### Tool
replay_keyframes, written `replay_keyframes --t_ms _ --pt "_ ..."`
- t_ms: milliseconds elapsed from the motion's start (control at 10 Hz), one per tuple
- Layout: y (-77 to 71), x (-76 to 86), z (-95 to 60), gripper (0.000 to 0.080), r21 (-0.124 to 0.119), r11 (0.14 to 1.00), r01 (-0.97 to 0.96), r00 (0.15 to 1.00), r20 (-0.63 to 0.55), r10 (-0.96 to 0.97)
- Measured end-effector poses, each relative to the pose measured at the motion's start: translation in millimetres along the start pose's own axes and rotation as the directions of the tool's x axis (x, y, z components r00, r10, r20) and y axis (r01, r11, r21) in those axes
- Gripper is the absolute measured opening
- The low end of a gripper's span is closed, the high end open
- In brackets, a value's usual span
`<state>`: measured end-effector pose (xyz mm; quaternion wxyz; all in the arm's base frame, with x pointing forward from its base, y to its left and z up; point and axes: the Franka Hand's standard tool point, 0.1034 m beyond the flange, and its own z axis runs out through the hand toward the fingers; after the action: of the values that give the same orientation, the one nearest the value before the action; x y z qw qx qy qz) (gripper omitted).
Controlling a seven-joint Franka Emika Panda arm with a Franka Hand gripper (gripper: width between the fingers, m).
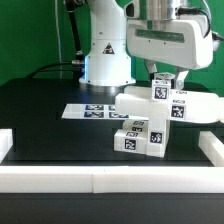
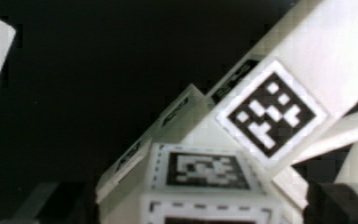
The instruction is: Assemble chair
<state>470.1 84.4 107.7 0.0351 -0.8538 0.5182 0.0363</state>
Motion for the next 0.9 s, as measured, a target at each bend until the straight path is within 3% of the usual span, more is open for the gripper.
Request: replay_keyframes --t_ms 400,900 --pt "-1.8 -2.8 1.1 0.0648 0.003 0.923 0.384 0.923 -0.007 -0.384" --pt "-2.4 -0.8 0.1 0.0648 -0.015 0.669 0.743 0.669 -0.012 -0.744"
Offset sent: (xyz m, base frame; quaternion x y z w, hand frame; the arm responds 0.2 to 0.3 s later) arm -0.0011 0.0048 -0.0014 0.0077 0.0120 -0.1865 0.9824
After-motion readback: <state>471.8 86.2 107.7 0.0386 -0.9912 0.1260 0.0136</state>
